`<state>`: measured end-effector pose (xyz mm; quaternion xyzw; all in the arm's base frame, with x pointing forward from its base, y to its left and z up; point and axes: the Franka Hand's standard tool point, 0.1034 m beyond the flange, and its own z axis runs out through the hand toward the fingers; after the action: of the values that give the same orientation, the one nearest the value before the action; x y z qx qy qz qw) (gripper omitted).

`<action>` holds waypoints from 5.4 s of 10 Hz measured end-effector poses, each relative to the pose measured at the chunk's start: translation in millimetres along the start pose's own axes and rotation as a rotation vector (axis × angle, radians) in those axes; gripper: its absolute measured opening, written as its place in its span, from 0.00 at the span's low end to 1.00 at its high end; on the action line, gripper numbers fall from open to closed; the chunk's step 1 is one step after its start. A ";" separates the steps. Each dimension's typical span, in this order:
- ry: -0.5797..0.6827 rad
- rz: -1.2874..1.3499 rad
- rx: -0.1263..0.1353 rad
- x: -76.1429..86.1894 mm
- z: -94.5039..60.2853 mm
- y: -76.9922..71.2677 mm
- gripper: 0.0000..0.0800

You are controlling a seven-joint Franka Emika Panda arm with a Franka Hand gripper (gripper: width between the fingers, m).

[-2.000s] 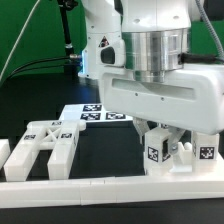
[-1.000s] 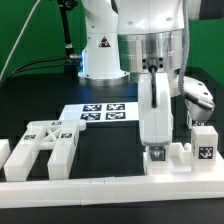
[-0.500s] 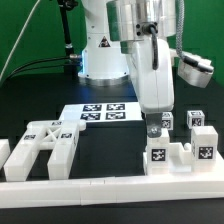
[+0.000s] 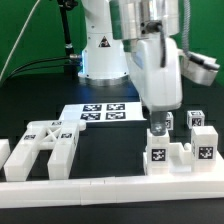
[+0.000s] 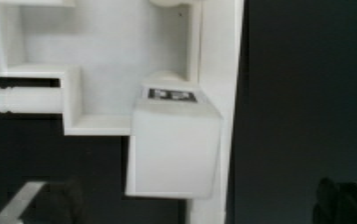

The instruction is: Assemble chair

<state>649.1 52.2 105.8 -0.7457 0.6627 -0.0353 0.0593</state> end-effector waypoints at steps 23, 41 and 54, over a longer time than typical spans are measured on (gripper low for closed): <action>0.289 -1.364 0.115 15.4 54.7 59.2 0.81; 0.243 -1.390 0.093 0.8 87.4 52.7 0.49; 0.251 -1.385 0.084 9.4 86.8 54.5 0.05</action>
Offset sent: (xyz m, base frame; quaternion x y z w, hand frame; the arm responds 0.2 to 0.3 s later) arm -0.0170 0.0175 0.0137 0.0269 0.0601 -0.3071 0.9494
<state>608.0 40.3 12.3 -0.9834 0.0358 -0.1763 -0.0247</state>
